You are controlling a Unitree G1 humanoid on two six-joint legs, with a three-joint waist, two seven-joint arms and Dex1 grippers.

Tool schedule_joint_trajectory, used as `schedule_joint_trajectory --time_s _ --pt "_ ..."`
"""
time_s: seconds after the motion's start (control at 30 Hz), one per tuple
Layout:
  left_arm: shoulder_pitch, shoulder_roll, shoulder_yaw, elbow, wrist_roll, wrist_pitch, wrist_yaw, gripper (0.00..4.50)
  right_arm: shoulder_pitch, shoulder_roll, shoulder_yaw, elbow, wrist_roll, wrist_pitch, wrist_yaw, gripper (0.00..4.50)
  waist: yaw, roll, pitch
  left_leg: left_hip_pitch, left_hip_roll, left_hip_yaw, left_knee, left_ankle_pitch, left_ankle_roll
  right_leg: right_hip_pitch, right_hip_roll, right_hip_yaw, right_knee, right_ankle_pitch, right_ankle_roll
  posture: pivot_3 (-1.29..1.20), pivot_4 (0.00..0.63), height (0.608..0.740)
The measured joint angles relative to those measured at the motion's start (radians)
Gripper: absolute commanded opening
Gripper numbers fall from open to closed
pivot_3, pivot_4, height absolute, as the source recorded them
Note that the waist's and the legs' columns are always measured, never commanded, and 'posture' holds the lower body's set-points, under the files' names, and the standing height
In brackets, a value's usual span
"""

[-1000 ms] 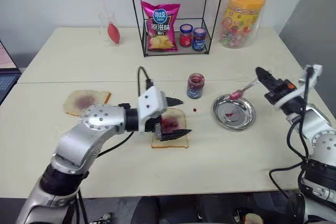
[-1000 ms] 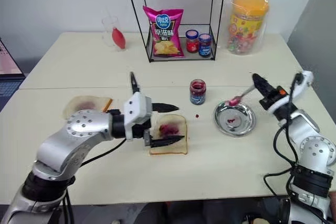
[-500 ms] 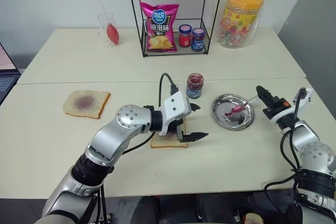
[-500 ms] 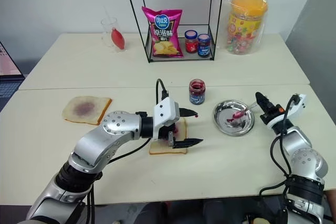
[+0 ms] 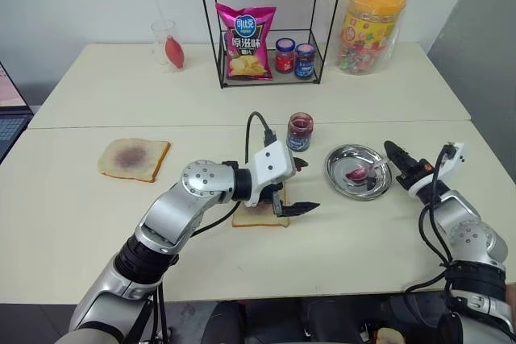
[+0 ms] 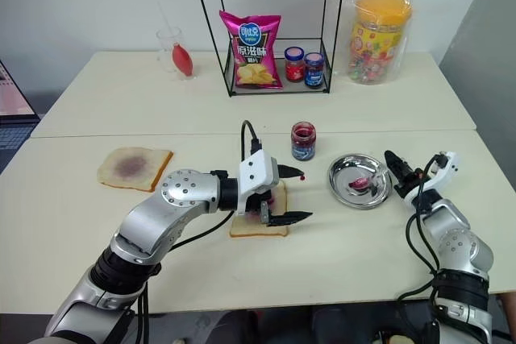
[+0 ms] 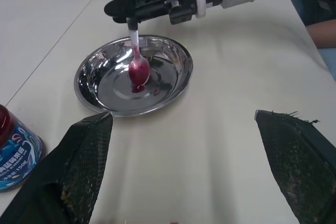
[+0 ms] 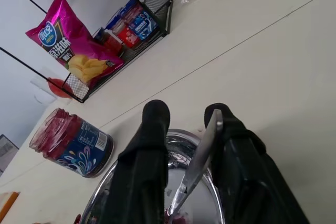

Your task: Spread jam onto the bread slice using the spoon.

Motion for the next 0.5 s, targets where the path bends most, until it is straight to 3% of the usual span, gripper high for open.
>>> schedule_joint_trajectory --time_s 0.2,0.5 --pt "0.0 0.002 0.0 0.003 0.003 -0.011 -0.002 4.5 0.011 0.0 0.016 -0.008 -0.04 -0.022 0.011 3.36 0.001 0.0 0.0 0.0 0.0 0.0 0.0 0.0 0.0 0.0 0.0 0.0 0.0 0.0 0.0 0.0 0.15 0.74" --pt "0.006 0.005 0.005 0.003 0.006 -0.013 0.001 4.5 0.046 0.0 0.064 -0.053 -0.138 -0.089 0.027 3.36 0.002 0.001 0.0 0.0 0.0 0.0 0.001 0.0 0.0 0.0 0.0 0.0 0.001 0.0 0.0 0.0 0.15 0.74"
